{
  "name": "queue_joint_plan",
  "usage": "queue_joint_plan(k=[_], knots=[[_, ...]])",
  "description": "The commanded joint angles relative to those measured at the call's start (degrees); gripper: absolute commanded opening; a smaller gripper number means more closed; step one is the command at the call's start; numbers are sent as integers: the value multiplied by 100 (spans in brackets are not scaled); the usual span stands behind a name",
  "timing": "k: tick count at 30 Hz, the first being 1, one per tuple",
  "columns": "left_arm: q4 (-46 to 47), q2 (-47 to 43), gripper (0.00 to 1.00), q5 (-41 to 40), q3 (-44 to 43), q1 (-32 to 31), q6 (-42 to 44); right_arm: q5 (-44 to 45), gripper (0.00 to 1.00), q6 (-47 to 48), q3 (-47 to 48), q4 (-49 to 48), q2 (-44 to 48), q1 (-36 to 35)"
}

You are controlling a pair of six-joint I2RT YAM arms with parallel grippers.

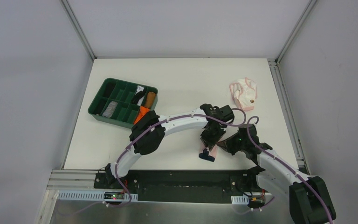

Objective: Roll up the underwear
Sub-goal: Fold the underwear at the center of the board.

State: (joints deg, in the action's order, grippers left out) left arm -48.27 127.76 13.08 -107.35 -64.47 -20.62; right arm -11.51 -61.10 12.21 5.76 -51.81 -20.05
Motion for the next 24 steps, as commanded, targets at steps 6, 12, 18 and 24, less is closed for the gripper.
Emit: queue_joint_plan(k=[6, 12, 18, 24], knots=[[-420, -224, 39, 237, -479, -35, -222, 186, 11, -42, -74, 257, 176, -42], [-421, -255, 39, 646, -528, -6, -429, 348, 29, -17, 12, 786, 646, -41], [-386, -588, 38, 927, -538, 134, -665, 510, 49, 34, 128, 1539, 1397, -42], [183, -1046, 36, 1619, -117, 465, -1142, 498, 71, 87, 242, 2103, 2108, -33]])
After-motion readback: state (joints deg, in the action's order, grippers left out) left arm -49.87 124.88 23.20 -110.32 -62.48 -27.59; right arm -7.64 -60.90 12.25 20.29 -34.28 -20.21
